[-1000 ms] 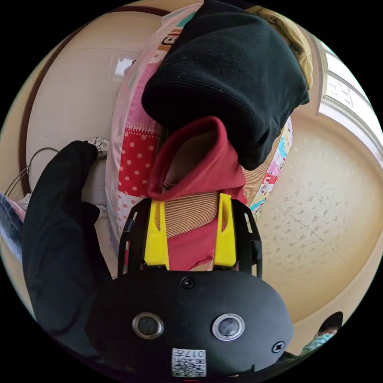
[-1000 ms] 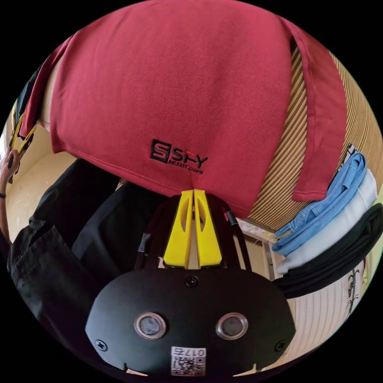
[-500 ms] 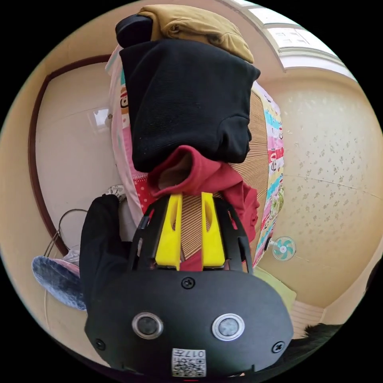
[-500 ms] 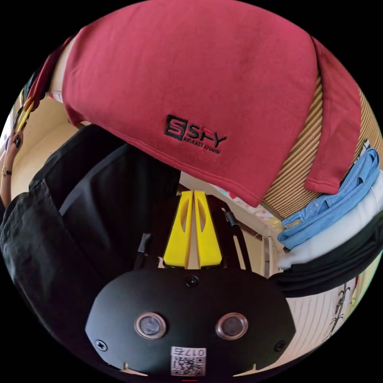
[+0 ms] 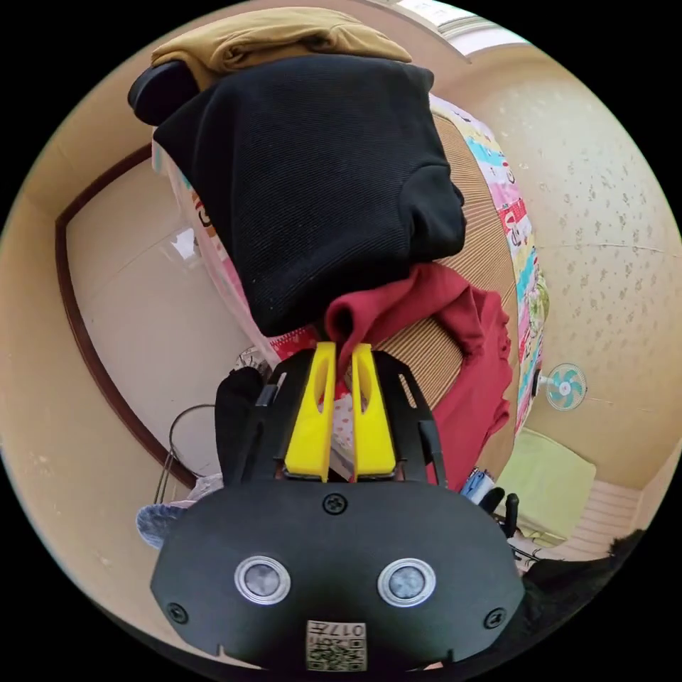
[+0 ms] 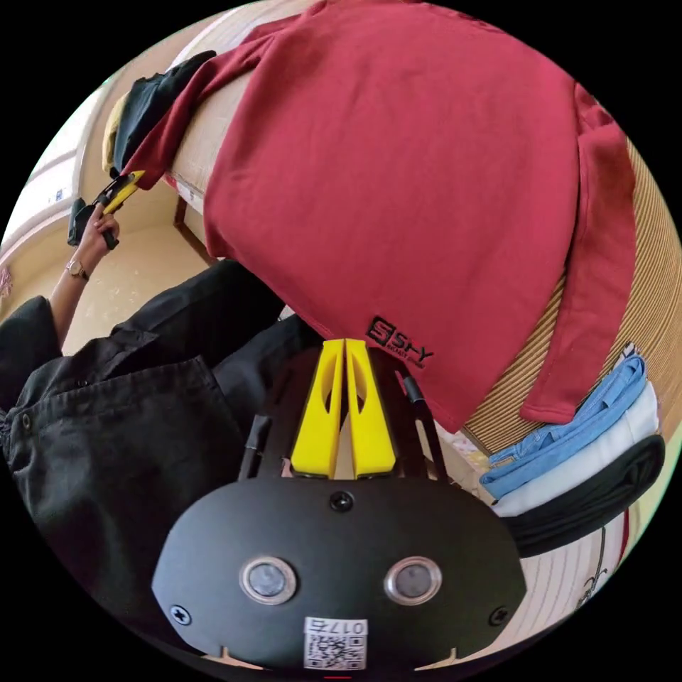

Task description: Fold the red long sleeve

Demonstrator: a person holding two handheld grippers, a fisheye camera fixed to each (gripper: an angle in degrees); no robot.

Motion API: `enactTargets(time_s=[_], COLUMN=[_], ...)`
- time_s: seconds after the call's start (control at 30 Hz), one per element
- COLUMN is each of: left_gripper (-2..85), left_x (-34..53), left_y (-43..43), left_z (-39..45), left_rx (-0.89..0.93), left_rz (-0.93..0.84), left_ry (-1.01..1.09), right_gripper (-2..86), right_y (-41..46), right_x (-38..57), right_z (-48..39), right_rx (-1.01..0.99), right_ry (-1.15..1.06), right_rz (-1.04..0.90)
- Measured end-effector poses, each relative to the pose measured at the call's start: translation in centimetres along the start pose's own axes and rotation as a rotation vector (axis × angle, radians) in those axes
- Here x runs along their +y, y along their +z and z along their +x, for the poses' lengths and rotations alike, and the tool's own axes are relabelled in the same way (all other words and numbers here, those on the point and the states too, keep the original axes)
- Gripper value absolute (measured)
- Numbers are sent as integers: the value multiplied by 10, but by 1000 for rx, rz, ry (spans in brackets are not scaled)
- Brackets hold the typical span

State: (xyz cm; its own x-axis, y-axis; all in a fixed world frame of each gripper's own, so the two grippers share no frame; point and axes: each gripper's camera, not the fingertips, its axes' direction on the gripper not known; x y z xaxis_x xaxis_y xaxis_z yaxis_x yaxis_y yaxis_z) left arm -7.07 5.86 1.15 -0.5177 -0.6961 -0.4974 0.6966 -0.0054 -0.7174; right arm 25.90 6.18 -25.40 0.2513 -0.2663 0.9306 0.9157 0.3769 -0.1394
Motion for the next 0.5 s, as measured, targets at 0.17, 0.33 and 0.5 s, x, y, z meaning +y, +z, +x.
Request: enactTargets(time_s=[0.17,0.33,0.5], left_gripper=[41,42,57], left_x=[18,2,5], left_y=[-90,-146,-173], left_z=[59,147,217], left_rx=[206,308,365], left_rz=[48,30,96], left_ry=[187,350,505], right_gripper=[102,151,78], right_y=[-82,-153,-228], right_x=[-44,-92,-171], right_z=[-114,-263,-363], right_rx=[6,44,234], right_ry=[-261,-554,-522], right_rz=[285,632,911])
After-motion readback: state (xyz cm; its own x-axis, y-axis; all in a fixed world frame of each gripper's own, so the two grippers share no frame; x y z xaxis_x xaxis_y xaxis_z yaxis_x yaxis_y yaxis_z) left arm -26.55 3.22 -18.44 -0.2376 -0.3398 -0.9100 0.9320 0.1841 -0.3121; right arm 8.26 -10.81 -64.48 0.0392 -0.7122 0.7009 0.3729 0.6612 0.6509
